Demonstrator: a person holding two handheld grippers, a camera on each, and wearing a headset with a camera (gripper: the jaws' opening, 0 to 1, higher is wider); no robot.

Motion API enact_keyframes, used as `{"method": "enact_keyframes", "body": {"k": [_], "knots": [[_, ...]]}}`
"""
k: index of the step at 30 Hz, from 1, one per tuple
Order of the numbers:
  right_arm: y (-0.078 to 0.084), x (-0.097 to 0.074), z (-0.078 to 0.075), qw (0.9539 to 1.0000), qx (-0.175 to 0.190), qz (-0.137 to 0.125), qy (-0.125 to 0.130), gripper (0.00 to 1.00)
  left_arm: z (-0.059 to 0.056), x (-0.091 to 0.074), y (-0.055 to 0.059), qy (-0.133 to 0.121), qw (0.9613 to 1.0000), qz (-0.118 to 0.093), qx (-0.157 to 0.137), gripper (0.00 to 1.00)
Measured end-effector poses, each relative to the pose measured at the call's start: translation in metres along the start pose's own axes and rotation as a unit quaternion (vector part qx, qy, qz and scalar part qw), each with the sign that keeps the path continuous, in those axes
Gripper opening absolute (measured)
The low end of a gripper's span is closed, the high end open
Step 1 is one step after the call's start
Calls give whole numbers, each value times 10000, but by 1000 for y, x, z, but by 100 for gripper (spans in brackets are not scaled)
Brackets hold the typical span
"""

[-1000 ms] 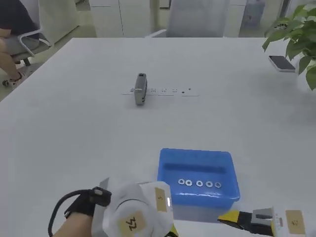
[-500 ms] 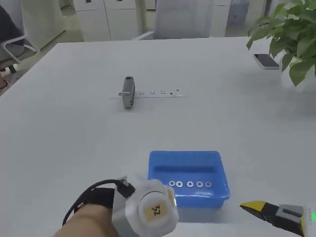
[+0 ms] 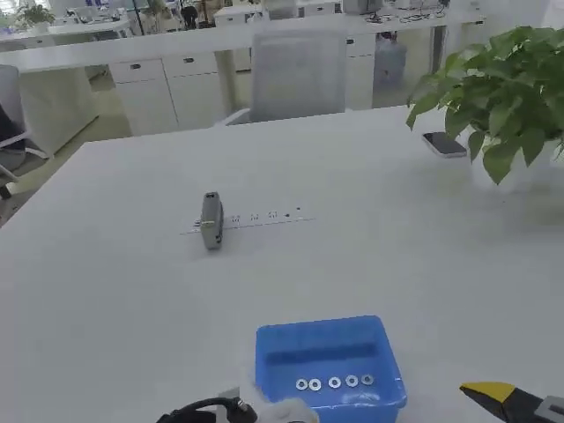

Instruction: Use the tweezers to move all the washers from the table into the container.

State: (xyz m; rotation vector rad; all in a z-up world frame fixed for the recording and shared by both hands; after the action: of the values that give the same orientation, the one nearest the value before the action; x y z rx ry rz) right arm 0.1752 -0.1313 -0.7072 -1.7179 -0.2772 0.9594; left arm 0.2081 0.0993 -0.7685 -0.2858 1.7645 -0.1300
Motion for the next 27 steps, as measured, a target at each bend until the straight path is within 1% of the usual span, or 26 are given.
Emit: {"method": "enact_keyframes", "body": {"k": [1, 3, 7, 9, 10, 12, 13, 15, 16, 17, 18, 19, 20, 22, 23, 24, 25, 26, 27], "knots": [[-3, -1, -1, 9998, 41, -151, 137, 85, 0, 0, 0, -3, 10000, 35, 50, 0], [-5, -5, -1, 9990, 201, -301, 255, 87, 0, 0, -1, 0, 9999, 99, 37, 0], [-5, -12, 0, 9989, 217, -295, 307, 88, -1, 0, 0, -32, 9999, 30, -140, 0], [-5, -14, -1, 9989, 193, -243, 343, 89, -2, -1, 4, -120, 9998, -2, -170, 0], [-5, -15, -3, 9989, 177, -230, 358, 89, -3, -2, 6, -134, 9998, -1, -172, 1], [-5, -16, -4, 9988, 194, -217, 382, 90, -5, -4, 11, -241, 9995, -41, -220, 11], [-6, -17, -5, 9987, 243, -213, 402, 90, -7, -6, 15, -320, 9990, -62, -292, 15], [-6, -18, -5, 9984, 342, -217, 385, 91, -11, -10, 20, -394, 9983, -156, -388, 19], [-5, -18, -5, 9984, 379, -208, 375, 92, -14, -13, 22, -536, 9965, -377, -524, 22], [-4, -18, -6, 9983, 419, -169, 362, 93, -16, -16, 24, -619, 9945, -552, -636, 26], [-3, -18, -7, 9983, 430, -150, 360, 93, -18, -19, 25, -712, 9915, -756, -778, 30], [-2, -17, -8, 9983, 439, -131, 368, 93, -21, -23, 28, -810, 9867, -1027, -970, 34], [-2, -17, -9, 9982, 447, -125, 374, 94, -23, -25, 31, -905, 9819, -1191, -1160, 40], [-2, -16, -13, 9976, 556, -130, 390, 96, -25, -28, 36, -1048, 9765, -1345, -1321, 45], [-2, -15, -15, 9972, 601, -154, 415, 96, -27, -30, 38, -1206, 9702, -1572, -1395, 46], [-3, -15, -16, 9968, 639, -183, 439, 97, -28, -32, 39, -1283, 9651, -1724, -1497, 47], [-5, -15, -17, 9963, 686, -207, 469, 97, -31, -34, 40, -1356, 9562, -1992, -1663, 48], [-5, -15, -17, 9962, 688, -210, 486, 98, -32, -36, 41, -1420, 9487, -2200, -1774, 50], [-6, -15, -18, 9960, 692, -234, 519, 99, -34, -39, 42, -1540, 9341, -2564, -1948, 52]]}}
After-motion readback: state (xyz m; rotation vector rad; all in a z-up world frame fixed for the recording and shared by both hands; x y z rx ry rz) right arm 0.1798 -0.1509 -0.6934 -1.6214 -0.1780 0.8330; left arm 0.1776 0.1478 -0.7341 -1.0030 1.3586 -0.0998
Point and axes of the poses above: the centre of the closed fingertips' face, and the gripper's own axes: x roughly forward along the fingers, z roughly to its left, y roughly out of its underside, the point moved 10 cm from there along -x, roughly backward along the fingers, and after that the axes turned 9 degrees about y, right-handed, at the moved point
